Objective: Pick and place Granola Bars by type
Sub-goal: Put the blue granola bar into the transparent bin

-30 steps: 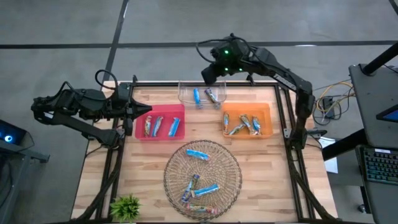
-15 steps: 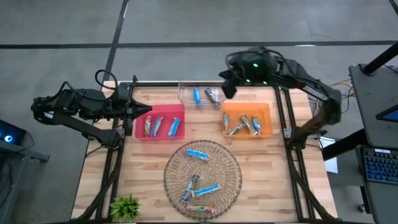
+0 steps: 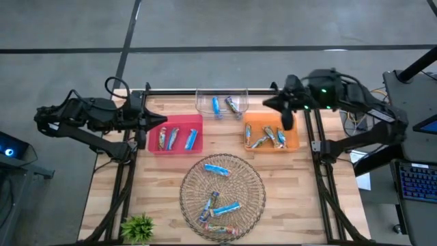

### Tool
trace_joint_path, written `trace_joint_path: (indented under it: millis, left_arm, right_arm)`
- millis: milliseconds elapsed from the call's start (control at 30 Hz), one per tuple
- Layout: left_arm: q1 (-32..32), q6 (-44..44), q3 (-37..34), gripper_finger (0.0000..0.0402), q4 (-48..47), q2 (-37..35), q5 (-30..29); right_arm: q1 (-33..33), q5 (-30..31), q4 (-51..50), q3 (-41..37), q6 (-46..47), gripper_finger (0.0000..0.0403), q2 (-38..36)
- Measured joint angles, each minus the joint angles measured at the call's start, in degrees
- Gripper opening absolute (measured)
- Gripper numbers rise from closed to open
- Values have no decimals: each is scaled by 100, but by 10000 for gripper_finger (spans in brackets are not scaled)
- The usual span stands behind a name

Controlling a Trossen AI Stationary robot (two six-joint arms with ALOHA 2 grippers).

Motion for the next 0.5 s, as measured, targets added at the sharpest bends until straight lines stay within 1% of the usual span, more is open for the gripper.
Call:
trace_joint_path:
  millis: [133,300,500]
  left_arm:
    - [0,5,0,0,20,125,0]
    - [0,188,-2,0,168,405,1]
    - [3,496,60,0,888,813,106]
  right_arm:
    - [231,-442,6,-203,-2,8,-399]
    - [563,-459,7,-311,-67,8,-689]
    - [741,-460,8,-415,-75,8,-842]
